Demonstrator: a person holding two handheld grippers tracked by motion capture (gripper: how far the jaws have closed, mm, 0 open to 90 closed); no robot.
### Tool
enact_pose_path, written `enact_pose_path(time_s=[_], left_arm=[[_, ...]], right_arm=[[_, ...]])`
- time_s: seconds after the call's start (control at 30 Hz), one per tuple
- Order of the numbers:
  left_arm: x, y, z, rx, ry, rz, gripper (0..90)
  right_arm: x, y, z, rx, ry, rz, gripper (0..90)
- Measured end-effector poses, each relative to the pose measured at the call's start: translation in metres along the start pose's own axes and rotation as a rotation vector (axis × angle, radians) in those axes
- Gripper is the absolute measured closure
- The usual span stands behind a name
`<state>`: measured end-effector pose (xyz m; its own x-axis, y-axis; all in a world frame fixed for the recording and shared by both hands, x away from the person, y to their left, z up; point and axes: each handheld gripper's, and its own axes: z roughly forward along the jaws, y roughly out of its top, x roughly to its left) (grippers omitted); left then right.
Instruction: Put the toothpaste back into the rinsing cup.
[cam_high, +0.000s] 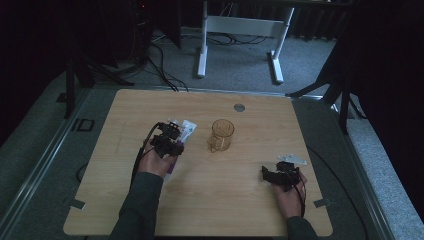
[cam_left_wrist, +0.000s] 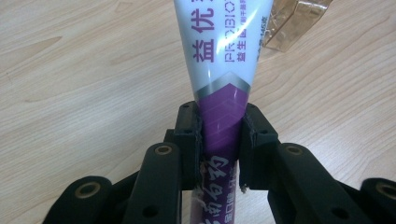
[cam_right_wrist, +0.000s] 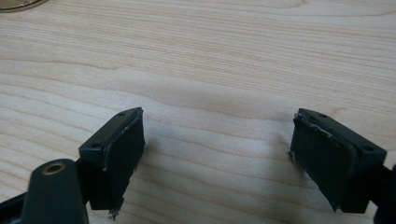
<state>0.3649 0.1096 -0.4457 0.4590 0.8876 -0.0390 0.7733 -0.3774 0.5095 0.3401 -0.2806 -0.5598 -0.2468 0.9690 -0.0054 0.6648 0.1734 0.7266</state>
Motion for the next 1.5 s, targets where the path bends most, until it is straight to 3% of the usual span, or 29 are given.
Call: enact_pose_path(time_s=[0.4, 0.6, 1.0, 1.5], left_arm=[[0.004, 0.003, -0.005, -0.066, 0.004, 0.001, 72.0], [0.003, 0.003, -0.011, -0.142, 0.014, 0.003, 72.0], [0.002, 0.006, -0.011, -0.167, 0.007, 0.005, 72.0], [-0.005, 0.016, -0.016, -0.234, 0.005, 0.04, 72.0]], right_arm=[[0.0, 0.0, 0.0, 0.0, 0.0, 0.0, 17.5], [0.0, 0.0, 0.0, 0.0, 0.0, 0.0, 17.5], [0.0, 0.0, 0.0, 0.0, 0.001, 0.0, 17.6], [0.0, 0.0, 0.0, -0.001, 0.001, -0.001, 17.5]])
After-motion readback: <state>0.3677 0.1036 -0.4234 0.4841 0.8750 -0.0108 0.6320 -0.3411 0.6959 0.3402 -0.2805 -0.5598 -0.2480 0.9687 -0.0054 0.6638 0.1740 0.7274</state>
